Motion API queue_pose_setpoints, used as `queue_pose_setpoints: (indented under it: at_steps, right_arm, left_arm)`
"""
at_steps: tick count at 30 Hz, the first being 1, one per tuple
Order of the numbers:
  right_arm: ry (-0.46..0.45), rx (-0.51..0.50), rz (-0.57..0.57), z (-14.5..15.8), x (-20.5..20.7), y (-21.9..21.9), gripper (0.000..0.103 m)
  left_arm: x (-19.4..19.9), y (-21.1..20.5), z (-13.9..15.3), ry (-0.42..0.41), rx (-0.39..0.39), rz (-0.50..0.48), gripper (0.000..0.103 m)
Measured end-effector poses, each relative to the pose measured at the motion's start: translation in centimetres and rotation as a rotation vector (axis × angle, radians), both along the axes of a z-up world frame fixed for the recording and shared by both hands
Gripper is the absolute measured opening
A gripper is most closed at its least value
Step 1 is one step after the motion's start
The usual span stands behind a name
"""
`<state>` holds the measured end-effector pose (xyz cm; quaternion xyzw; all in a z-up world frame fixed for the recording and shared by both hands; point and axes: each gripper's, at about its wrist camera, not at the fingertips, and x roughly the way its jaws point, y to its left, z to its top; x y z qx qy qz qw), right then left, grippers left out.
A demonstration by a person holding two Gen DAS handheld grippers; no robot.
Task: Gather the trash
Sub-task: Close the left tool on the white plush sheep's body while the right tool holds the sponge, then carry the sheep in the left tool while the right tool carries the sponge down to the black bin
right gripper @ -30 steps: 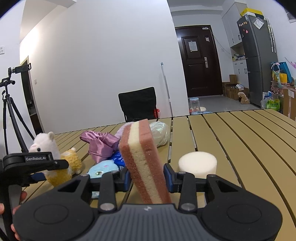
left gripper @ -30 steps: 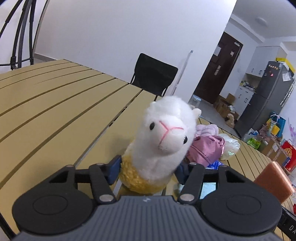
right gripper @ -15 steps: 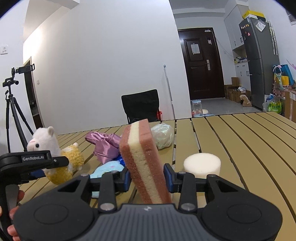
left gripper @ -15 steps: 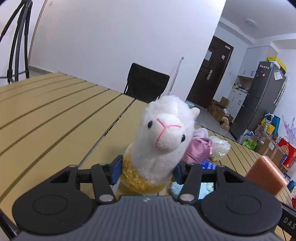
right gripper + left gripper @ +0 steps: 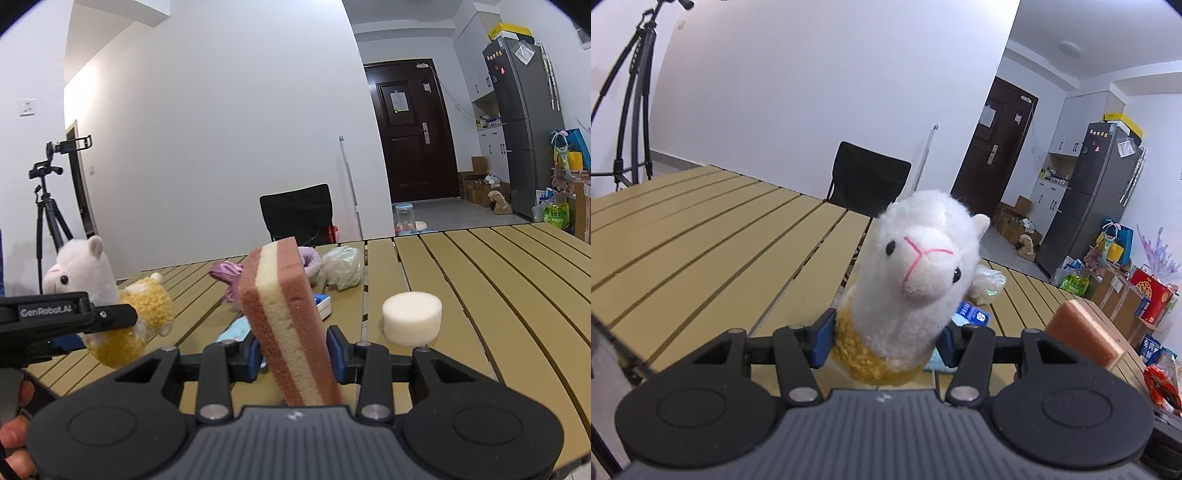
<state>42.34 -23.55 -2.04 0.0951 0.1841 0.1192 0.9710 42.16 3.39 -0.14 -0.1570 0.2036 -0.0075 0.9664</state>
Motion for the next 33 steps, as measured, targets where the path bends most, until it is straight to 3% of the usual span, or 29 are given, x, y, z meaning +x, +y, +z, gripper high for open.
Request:
queue_pose_setpoints:
  at_steps: [18,33]
  right_arm:
    - [0.019,0.020,0.041,-1.6,-10.7,1.1,0.035]
    - [0.127,0.029,0.052,-5.0,-16.3,1.3,0.035]
  left_arm:
    - [-12.3,0.0,-1.6,-0.018,0.048,0.021,0.055]
    - [-17.7,-1.0,-4.2,0.040,0.118,0.011,0.055]
